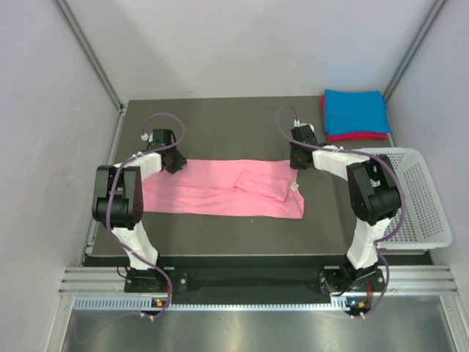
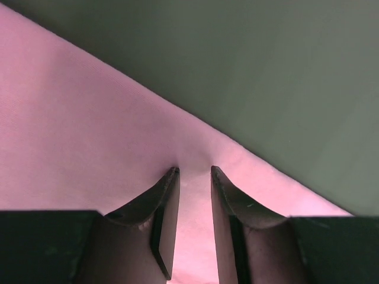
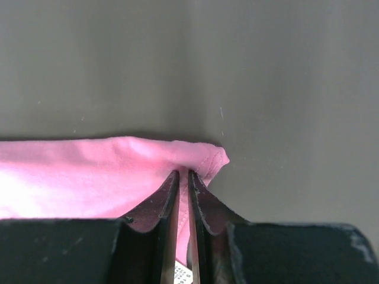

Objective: Fold and stack the t-shirts
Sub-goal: Fold the tshirt

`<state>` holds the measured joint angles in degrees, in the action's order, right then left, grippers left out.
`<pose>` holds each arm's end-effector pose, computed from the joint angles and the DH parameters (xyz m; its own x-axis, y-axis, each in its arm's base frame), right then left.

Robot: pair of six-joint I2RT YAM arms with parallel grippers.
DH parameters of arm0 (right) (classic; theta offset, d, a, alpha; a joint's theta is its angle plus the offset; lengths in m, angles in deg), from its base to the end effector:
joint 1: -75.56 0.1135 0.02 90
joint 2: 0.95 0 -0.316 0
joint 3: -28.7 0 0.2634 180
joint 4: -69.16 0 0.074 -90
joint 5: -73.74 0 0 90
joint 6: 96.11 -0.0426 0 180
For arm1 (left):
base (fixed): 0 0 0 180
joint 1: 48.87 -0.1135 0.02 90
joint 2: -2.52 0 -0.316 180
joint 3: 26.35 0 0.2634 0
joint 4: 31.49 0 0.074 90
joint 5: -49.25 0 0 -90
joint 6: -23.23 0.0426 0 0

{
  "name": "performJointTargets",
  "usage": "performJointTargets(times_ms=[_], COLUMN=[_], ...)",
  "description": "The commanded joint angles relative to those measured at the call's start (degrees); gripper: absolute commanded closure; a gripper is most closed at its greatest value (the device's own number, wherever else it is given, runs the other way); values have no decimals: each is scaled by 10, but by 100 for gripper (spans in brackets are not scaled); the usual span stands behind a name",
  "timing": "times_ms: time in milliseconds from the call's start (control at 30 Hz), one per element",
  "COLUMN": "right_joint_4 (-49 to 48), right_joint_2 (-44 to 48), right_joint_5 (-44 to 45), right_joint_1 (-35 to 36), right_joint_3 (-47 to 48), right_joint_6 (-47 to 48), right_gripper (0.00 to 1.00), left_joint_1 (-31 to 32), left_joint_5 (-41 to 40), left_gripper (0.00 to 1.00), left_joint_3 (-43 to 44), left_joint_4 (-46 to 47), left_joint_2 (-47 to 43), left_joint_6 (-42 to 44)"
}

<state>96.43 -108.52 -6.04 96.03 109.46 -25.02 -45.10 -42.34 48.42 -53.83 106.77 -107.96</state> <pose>0.3947 0.1393 0.2021 -0.7977 0.0427 -0.6016 0.0125 0.9985 0.0542 0.3984 -0.0251 0.1985 -0.6223 -0.6187 -0.4795 -0.4800 0.7855 -0.3907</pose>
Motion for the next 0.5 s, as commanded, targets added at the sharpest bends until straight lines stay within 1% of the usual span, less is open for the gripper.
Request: performJointTargets(times_ms=[0,33,133,267,367,467], right_joint_4=[-10,-5,9,21,18,12], right_joint_2=[-4,-4,8,32,44,37], right_joint_5=[32,32,15,-18,-41,-57], right_joint_1=[-8,-9,-10,-9,-9,-9], right_joint_3=[16,26,42,57,61,61], right_joint_6=[20,21,27,13,-1,-9], right_gripper=[89,89,89,91,90,90], left_joint_1=[-15,-18,-18,-18,-22,-30], left_joint_5=[12,38,61,54,50,69], left_gripper=[67,67,67,66,66,66], left_joint_3=[8,11,35,46,49,48], left_joint_4=[-16,-15,-23,-37,-44,-38], left_joint_2=[10,8,-3,-19,-14,-5], left_joint_6=[-2,-4,-2,2,7,1])
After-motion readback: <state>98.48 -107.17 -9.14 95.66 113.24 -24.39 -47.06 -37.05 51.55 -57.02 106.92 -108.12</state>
